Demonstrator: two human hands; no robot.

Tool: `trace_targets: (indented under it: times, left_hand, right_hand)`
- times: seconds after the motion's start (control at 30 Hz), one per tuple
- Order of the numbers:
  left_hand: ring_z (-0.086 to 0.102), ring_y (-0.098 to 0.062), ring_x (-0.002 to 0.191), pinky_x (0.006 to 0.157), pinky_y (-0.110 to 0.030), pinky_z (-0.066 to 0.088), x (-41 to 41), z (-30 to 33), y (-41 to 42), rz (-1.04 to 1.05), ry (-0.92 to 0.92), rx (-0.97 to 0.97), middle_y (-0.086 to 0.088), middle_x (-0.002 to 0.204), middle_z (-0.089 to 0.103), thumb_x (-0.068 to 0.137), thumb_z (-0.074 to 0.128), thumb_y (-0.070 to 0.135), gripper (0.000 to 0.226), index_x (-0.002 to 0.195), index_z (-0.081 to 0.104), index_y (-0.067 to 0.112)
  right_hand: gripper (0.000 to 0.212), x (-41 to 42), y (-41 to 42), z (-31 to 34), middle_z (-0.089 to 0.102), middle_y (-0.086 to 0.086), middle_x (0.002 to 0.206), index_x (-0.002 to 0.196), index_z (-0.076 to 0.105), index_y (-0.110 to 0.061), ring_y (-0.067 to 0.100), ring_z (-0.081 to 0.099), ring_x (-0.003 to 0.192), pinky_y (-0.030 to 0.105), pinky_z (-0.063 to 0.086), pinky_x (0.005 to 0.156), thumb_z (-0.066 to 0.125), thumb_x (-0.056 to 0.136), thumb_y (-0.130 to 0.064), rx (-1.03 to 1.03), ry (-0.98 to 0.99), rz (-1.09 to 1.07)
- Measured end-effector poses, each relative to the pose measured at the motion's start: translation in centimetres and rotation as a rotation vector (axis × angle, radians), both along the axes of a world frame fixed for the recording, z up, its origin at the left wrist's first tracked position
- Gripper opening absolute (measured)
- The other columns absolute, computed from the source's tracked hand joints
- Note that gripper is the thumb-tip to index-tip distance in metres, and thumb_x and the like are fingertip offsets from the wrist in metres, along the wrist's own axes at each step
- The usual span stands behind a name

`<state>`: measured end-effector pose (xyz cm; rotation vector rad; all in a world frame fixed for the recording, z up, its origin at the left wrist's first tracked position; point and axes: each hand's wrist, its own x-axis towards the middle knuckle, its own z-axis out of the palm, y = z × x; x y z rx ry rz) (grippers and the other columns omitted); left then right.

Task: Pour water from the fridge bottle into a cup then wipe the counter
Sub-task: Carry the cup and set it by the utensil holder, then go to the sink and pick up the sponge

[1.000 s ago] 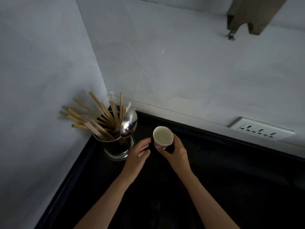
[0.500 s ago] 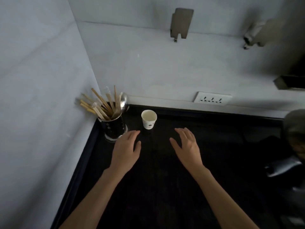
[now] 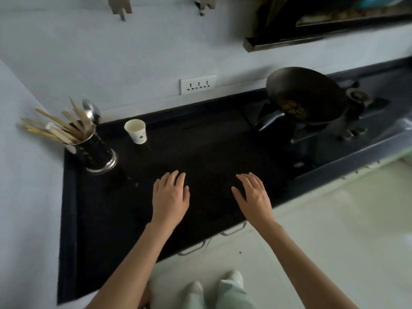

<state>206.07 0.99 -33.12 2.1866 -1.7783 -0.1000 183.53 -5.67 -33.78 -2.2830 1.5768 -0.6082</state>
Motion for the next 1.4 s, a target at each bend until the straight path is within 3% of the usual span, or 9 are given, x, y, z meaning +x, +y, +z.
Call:
trace_targets:
  times: [0.33,0.57,0.7,0.9,1.17,1.4]
  left_hand:
    - [0.052,-0.028,0.125,0.102,-0.049,0.044,-14.5,0.1,-2.1,-0.335,-0.03,-0.001,-0.01,0.132,0.058,0.093,0.057,0.025,0.04,0.13,0.058,0.011]
    - [0.059,-0.032,0.113,0.091,-0.049,0.049,-28.2,1.1,-3.9,-0.529,-0.064,-0.085,-0.013,0.122,0.064,0.085,0.066,0.018,0.037,0.12,0.064,0.007]
    - [0.059,-0.034,0.108,0.084,-0.047,0.05,-35.7,1.6,-4.8,-0.623,-0.067,-0.139,-0.016,0.119,0.064,0.081,0.061,0.016,0.037,0.116,0.064,0.004]
    - [0.053,-0.035,0.117,0.096,-0.048,0.045,-45.2,2.6,-6.0,-0.704,-0.037,-0.135,-0.014,0.126,0.061,0.086,0.046,0.024,0.043,0.122,0.06,0.008]
    - [0.05,-0.036,0.123,0.099,-0.049,0.041,-55.5,3.5,-9.8,-0.853,-0.026,-0.125,-0.014,0.13,0.059,0.087,0.051,0.024,0.041,0.125,0.059,0.009]
    - [0.046,-0.034,0.127,0.102,-0.047,0.035,-65.6,4.5,-16.9,-0.983,-0.008,-0.131,-0.012,0.136,0.054,0.09,0.054,0.023,0.04,0.129,0.056,0.011]
  right_hand:
    - [0.038,-16.1,4.6,-0.2,0.064,0.01,0.121,0.123,0.06,-0.007,0.034,0.054,0.12,0.05,0.048,0.097,0.065,0.09,-0.025,-0.055,0.069,-0.298]
    - [0.04,-29.1,7.1,0.8,0.063,0.01,0.122,0.125,0.059,-0.008,0.033,0.054,0.119,0.049,0.046,0.098,0.063,0.09,-0.027,-0.1,0.035,-0.489]
    - [0.039,-36.0,8.1,1.6,0.063,0.009,0.121,0.124,0.059,-0.008,0.033,0.053,0.12,0.046,0.045,0.098,0.065,0.09,-0.026,-0.132,0.019,-0.573]
    - [0.04,-44.4,8.9,3.2,0.062,0.01,0.121,0.125,0.058,-0.008,0.034,0.052,0.121,0.047,0.045,0.097,0.062,0.091,-0.029,-0.152,0.02,-0.677]
    - [0.045,-52.1,7.7,4.0,0.062,0.009,0.123,0.125,0.058,-0.01,0.032,0.051,0.122,0.045,0.043,0.099,0.051,0.09,-0.038,-0.154,-0.006,-0.817]
    - [0.041,-59.7,2.7,5.4,0.061,0.009,0.124,0.126,0.057,-0.009,0.031,0.049,0.123,0.044,0.043,0.098,0.06,0.092,-0.031,-0.178,0.04,-0.919]
